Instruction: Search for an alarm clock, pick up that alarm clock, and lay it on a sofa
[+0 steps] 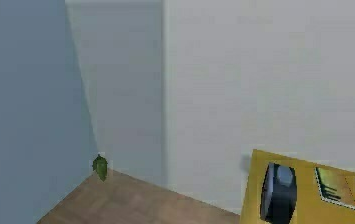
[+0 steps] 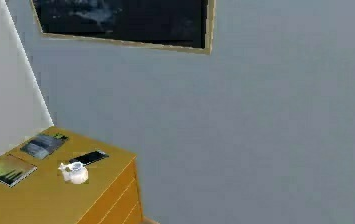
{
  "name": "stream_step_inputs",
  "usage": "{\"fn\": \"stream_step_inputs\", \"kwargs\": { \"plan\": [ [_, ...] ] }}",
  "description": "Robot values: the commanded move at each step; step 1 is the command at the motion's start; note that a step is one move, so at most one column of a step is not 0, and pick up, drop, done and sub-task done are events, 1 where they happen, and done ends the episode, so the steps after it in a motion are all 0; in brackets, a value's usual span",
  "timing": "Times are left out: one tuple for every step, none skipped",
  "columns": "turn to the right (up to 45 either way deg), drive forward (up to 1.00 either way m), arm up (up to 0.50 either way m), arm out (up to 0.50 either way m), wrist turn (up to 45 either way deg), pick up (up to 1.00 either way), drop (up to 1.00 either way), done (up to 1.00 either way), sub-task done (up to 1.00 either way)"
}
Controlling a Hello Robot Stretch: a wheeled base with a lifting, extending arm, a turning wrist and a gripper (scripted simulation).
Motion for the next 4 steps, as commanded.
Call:
{"fn": "stream_step_inputs", "kwargs": {
  "plan": [
    [-45.0, 0.00, 0.00, 0.00, 0.0, 0.00, 0.00, 0.00, 0.00],
    [-12.0, 0.00, 0.00, 0.00, 0.0, 0.00, 0.00, 0.00, 0.00],
    [0.0, 0.00, 0.50, 0.00, 0.0, 0.00, 0.00, 0.00, 0.00],
    [0.0, 0.00, 0.30, 0.00, 0.0, 0.00, 0.00, 0.00, 0.00]
  ]
}}
